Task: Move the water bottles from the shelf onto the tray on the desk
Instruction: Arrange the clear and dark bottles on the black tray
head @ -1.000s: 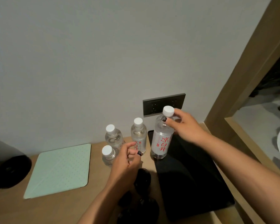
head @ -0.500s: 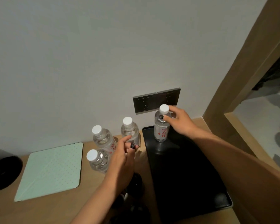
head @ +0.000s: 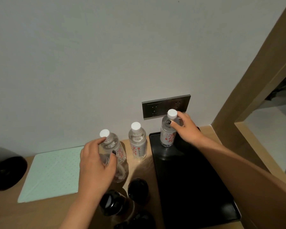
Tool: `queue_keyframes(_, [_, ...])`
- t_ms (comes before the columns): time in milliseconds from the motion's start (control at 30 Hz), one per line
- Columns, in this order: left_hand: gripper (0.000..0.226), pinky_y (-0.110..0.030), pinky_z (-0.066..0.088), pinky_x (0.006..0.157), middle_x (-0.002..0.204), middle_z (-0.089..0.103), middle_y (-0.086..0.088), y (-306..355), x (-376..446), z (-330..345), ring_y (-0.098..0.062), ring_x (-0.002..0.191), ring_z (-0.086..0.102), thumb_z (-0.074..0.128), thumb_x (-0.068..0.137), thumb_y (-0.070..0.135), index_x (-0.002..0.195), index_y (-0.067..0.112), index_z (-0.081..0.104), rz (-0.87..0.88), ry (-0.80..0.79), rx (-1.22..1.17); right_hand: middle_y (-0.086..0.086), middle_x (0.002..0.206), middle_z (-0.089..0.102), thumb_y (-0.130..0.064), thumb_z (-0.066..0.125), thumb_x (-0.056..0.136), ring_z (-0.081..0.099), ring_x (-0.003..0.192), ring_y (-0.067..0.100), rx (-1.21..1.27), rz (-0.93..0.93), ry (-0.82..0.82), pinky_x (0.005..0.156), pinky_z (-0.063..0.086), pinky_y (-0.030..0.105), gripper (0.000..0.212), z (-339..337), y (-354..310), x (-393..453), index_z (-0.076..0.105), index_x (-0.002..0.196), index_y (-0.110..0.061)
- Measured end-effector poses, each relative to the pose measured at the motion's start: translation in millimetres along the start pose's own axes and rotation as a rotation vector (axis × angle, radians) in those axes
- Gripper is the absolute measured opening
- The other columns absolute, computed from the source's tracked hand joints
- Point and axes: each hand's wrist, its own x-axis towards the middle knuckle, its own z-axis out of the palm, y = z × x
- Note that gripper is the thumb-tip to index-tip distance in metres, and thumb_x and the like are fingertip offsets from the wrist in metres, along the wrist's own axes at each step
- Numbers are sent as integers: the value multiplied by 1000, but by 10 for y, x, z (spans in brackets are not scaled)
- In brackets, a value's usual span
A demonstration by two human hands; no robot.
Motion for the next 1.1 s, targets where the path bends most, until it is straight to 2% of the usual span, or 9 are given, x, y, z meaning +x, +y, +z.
queue_keyframes(100, [51,-27,34,95,123,43,6,-129,-35,-3,-12,117,43,68,80,17,127,23,49,-117,-122,-2,7,142,35,-17,52,94,35,132,23,48,45,24,107,32,37,46,63,-18,-19,37,137,-22])
queue_keyframes(200, [57,-32,38,97,126,47,2,-252,-92,3,-17,120,44,69,79,14,130,26,44,-118,-218,10,5,144,34,-17,51,95,36,133,23,164,115,70,106,33,36,45,145,-18,-41,35,137,-20])
queue_keyframes(300, [62,-33,37,102,133,45,2,-287,-97,-6,-17,126,41,67,82,7,132,28,38,-115,-264,-10,6,143,34,-18,49,96,36,132,22,217,125,110,106,31,36,45,230,-30,-74,34,138,-19])
queue_keyframes(433, [65,-44,45,98,127,52,3,-280,-46,-15,-20,116,53,67,81,7,123,42,33,-135,-310,-56,6,146,29,-20,47,97,33,134,23,222,134,144,109,29,39,48,287,-40,-81,29,141,-20])
queue_keyframes(533, [65,-43,47,96,123,54,3,-316,-29,-21,-18,113,55,67,81,7,118,47,31,-148,-300,-85,6,147,29,-19,46,97,33,135,24,224,143,137,109,29,39,49,282,-38,-60,28,142,-21])
queue_keyframes(700, [59,-28,41,84,112,55,4,-386,-42,-41,-19,106,55,65,83,1,122,33,33,-243,-249,-164,6,150,26,-18,55,92,30,138,28,235,240,135,111,28,45,64,245,-52,9,21,147,-18])
queue_keyframes(833, [60,-29,41,82,110,54,2,-378,-31,-183,-20,105,55,67,82,1,129,21,36,-285,-199,-216,7,153,23,-17,62,87,28,139,27,179,266,291,112,28,44,79,29,-112,-109,14,149,-15])
queue_keyframes(1000, [58,-15,38,70,101,53,24,-142,1,-388,6,92,52,72,79,6,120,32,40,-165,-230,-230,6,146,26,-5,59,85,33,133,18,118,26,586,112,29,35,66,-83,-414,-485,27,142,-14])
queue_keyframes(1100, [58,-7,39,66,102,53,25,103,53,-430,8,92,53,73,78,8,117,36,40,-89,-244,-236,-5,135,34,-1,60,83,45,116,2,171,-224,406,105,36,26,60,166,-651,-805,38,129,-32])
